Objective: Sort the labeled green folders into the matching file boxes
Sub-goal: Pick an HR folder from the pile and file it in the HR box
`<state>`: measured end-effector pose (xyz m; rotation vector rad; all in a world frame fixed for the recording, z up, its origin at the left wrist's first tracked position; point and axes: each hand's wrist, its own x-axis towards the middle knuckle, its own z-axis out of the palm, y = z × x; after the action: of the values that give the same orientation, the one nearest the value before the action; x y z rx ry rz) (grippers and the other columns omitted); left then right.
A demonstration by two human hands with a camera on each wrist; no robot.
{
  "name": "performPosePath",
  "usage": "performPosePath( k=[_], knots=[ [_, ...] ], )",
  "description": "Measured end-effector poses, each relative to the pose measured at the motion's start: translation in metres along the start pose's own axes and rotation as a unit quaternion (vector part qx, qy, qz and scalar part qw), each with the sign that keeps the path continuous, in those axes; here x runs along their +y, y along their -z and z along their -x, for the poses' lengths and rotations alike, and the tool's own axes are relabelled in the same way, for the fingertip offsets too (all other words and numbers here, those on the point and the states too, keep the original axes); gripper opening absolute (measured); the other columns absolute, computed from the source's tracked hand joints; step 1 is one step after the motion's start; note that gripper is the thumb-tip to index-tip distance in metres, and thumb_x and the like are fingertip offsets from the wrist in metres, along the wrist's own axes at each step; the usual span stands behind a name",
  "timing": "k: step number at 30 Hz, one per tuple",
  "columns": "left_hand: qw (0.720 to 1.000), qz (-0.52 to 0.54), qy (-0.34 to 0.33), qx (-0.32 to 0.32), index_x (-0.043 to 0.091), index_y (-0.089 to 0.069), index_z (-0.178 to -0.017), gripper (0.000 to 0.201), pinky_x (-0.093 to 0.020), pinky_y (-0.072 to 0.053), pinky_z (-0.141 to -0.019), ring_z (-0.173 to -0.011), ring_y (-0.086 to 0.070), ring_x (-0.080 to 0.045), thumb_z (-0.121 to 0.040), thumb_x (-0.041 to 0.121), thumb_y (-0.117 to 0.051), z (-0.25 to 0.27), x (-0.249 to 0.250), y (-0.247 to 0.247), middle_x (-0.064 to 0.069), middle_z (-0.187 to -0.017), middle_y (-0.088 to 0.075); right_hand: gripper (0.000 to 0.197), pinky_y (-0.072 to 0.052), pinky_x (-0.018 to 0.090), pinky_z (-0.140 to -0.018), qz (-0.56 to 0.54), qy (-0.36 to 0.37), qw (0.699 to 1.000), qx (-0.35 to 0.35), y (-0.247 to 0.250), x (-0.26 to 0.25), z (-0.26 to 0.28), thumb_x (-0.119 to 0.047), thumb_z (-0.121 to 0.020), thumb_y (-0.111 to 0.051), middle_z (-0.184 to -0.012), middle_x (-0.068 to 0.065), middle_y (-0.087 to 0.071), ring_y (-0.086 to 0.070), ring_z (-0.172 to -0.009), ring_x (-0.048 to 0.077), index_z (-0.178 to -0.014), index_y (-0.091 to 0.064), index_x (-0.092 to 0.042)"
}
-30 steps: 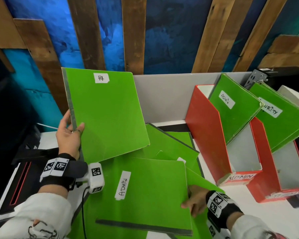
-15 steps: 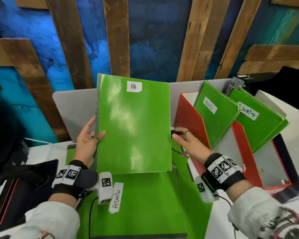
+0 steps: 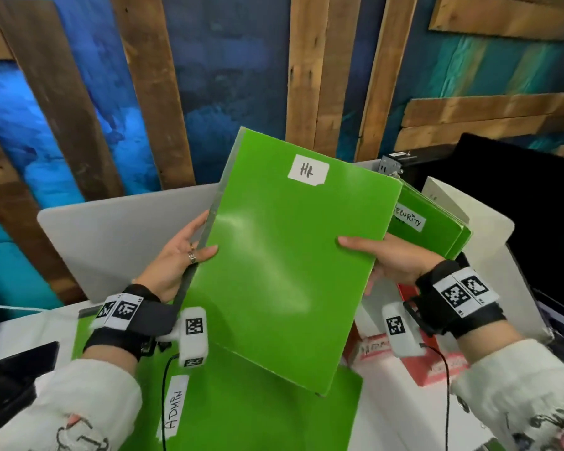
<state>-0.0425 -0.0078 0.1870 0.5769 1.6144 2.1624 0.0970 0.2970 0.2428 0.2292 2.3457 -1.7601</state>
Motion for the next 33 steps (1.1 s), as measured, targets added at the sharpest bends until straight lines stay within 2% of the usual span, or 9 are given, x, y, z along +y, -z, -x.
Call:
performPosePath(
  k=[2, 5, 8, 12, 16, 22, 27, 30, 33],
  knots=[
    [1.000, -0.012, 0.012, -0.019, 0.038, -0.052, -0.122, 0.098, -0.028, -0.056, -0.083, -0.100, -0.068, -0.014, -0.034, 0.033, -0.094, -0.013, -0.002, -0.019, 0.003, -0.114, -0.069, 0.091, -0.057, 0.031, -0.065, 0.074, -0.030, 0.996, -0.030, 0.017, -0.004, 0.018, -0.074, -0.050, -0.071, -0.100, 0.010, -0.074, -0.067, -0.052, 0.026, -0.122, -0.051, -0.021],
    [0.999, -0.022, 0.021, -0.037, 0.037, -0.043, -0.132, 0.083, -0.030, -0.058, -0.078, -0.095, -0.070, -0.013, -0.061, 0.014, -0.081, -0.033, -0.007, -0.055, 0.004, -0.108, -0.072, 0.049, -0.057, 0.037, -0.067, 0.100, -0.024, 0.995, 0.007, 0.041, -0.005, 0.039, -0.049, -0.085, -0.051, -0.056, -0.003, -0.071, -0.058, -0.035, 0.015, -0.126, -0.043, -0.023],
    [0.998, -0.063, 0.011, 0.006, 0.035, -0.036, -0.137, 0.063, -0.033, -0.058, -0.081, -0.090, -0.070, -0.016, -0.088, 0.000, -0.054, -0.058, -0.014, -0.092, -0.004, -0.107, -0.071, 0.050, -0.049, 0.024, -0.037, 0.088, 0.024, 0.994, 0.067, 0.064, -0.002, 0.053, -0.036, -0.090, -0.049, -0.056, -0.005, -0.070, -0.058, -0.034, 0.020, -0.132, -0.037, -0.011],
    [0.975, -0.161, -0.048, 0.149, 0.022, -0.043, -0.135, 0.044, -0.039, -0.047, -0.094, -0.103, -0.057, -0.023, -0.093, 0.012, -0.053, -0.090, -0.032, -0.133, -0.019, -0.119, -0.058, 0.041, -0.046, 0.027, -0.037, 0.071, 0.074, 0.980, 0.171, 0.095, 0.001, 0.074, -0.033, -0.093, -0.047, -0.046, 0.004, -0.066, -0.055, -0.030, 0.020, -0.126, -0.041, -0.009],
    [0.953, -0.197, -0.036, 0.226, 0.006, -0.041, -0.135, 0.044, -0.029, -0.039, -0.094, -0.109, -0.050, -0.020, -0.093, 0.012, -0.053, -0.110, -0.065, -0.168, -0.020, -0.128, -0.051, 0.054, -0.048, 0.032, -0.044, 0.031, 0.105, 0.947, 0.301, 0.141, 0.011, 0.086, -0.043, -0.090, -0.048, -0.054, 0.012, -0.067, -0.055, -0.031, 0.018, -0.128, -0.041, -0.006],
    [0.948, -0.265, 0.123, 0.126, 0.008, -0.030, -0.137, 0.053, -0.052, -0.043, -0.100, -0.120, -0.052, -0.037, -0.091, 0.010, -0.055, -0.132, -0.133, -0.196, -0.020, -0.136, -0.049, 0.053, -0.052, 0.026, -0.053, -0.037, 0.159, 0.892, 0.421, 0.195, 0.031, 0.078, -0.052, -0.092, -0.041, -0.039, 0.008, -0.060, -0.058, -0.037, 0.013, -0.104, -0.052, -0.001],
    [0.919, -0.332, 0.198, 0.075, 0.014, -0.027, -0.135, 0.047, -0.055, -0.047, -0.094, -0.113, -0.055, -0.039, -0.092, 0.014, -0.047, -0.159, -0.178, -0.189, -0.019, -0.129, -0.050, 0.064, -0.047, 0.029, -0.086, -0.027, 0.133, 0.876, 0.463, 0.221, 0.045, 0.063, -0.061, -0.093, -0.027, -0.043, -0.002, -0.064, -0.065, -0.071, 0.024, -0.066, -0.057, -0.011],
    [0.898, -0.382, 0.209, 0.063, 0.028, -0.014, -0.141, 0.064, -0.057, -0.047, -0.094, -0.116, -0.055, -0.042, -0.088, 0.020, -0.048, -0.172, -0.196, -0.178, -0.020, -0.139, -0.045, 0.073, -0.041, 0.006, -0.071, -0.033, 0.086, 0.880, 0.466, 0.229, 0.055, 0.051, -0.066, -0.091, -0.020, -0.044, -0.009, -0.064, -0.063, -0.059, 0.003, -0.065, -0.059, -0.010],
    [0.891, -0.395, 0.213, 0.067, 0.026, -0.010, -0.146, 0.066, -0.057, -0.045, -0.096, -0.119, -0.052, -0.044, -0.091, 0.018, -0.046, -0.178, -0.204, -0.171, -0.022, -0.142, -0.042, 0.077, -0.039, 0.012, -0.068, -0.013, 0.051, 0.885, 0.462, 0.233, 0.068, 0.042, -0.068, -0.090, -0.016, -0.042, -0.011, -0.062, -0.060, -0.062, 0.008, -0.063, -0.061, -0.012]
  ],
)
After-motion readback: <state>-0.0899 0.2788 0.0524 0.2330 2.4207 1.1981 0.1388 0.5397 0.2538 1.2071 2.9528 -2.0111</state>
